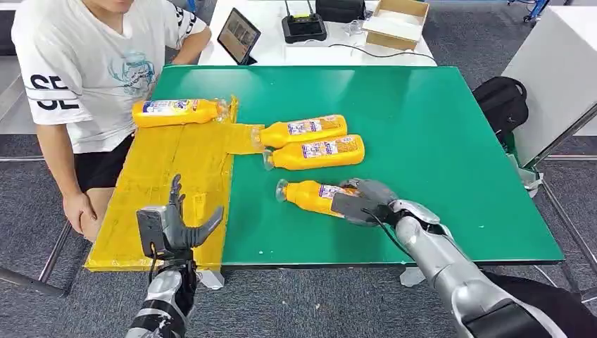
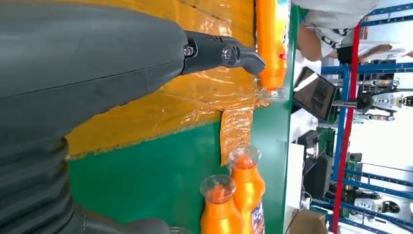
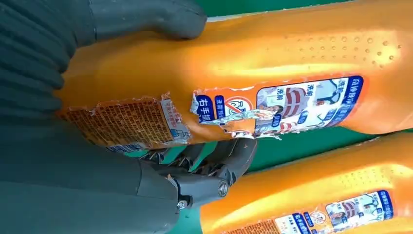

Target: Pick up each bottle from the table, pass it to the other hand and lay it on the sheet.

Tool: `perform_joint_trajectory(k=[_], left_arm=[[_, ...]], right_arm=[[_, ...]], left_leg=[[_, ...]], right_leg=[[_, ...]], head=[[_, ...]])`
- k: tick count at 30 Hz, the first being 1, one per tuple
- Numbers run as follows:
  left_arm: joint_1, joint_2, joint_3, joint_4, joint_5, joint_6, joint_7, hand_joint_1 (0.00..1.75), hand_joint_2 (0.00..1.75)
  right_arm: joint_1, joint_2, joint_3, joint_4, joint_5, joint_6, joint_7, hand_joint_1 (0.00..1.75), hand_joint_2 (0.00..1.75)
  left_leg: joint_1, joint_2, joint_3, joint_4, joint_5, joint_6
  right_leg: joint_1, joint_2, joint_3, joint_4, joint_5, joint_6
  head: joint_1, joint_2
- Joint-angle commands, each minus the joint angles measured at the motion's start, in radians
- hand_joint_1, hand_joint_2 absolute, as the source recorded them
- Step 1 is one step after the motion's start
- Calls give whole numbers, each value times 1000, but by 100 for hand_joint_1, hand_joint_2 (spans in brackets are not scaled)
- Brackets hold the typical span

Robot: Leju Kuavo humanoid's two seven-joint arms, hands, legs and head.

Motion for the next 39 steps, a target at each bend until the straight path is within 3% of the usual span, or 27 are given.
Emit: perform_joint_trajectory(k=[1,7,14,19,23,39], left_arm=[[-43,14,-16,79,6,-4,4,0,175],[-60,20,-12,67,36,-10,-3,0,175],[4,5,-28,-34,44,-22,0,0,175],[15,-2,-57,-80,68,-15,7,0,175],[14,0,-85,-100,91,-11,11,0,175],[14,0,-92,-103,98,-16,15,0,175]], right_arm=[[29,-11,53,104,0,23,3,175,175],[47,-29,52,65,-73,42,-73,175,175],[298,147,-221,-456,-154,-313,-266,175,175],[367,240,-315,-717,-146,-540,-355,175,175],[379,262,-334,-753,-164,-615,-397,175,175],[377,263,-340,-739,-168,-629,-413,175,175]], left_leg=[[1,-2,3,-2,0,1],[1,-3,2,-1,0,1],[1,3,5,-2,-1,0],[0,3,-4,1,-2,0],[0,0,-6,1,-2,1],[0,0,-5,0,-2,1]], right_leg=[[1,-4,4,-3,0,-3],[1,-4,4,-2,0,-2],[2,2,5,-2,0,-4],[1,1,-6,5,-2,-4],[1,-1,-6,4,-3,-3],[0,-1,-5,2,-2,-3]], head=[[0,0],[0,0],[0,0],[-1,0],[0,0],[0,0]])
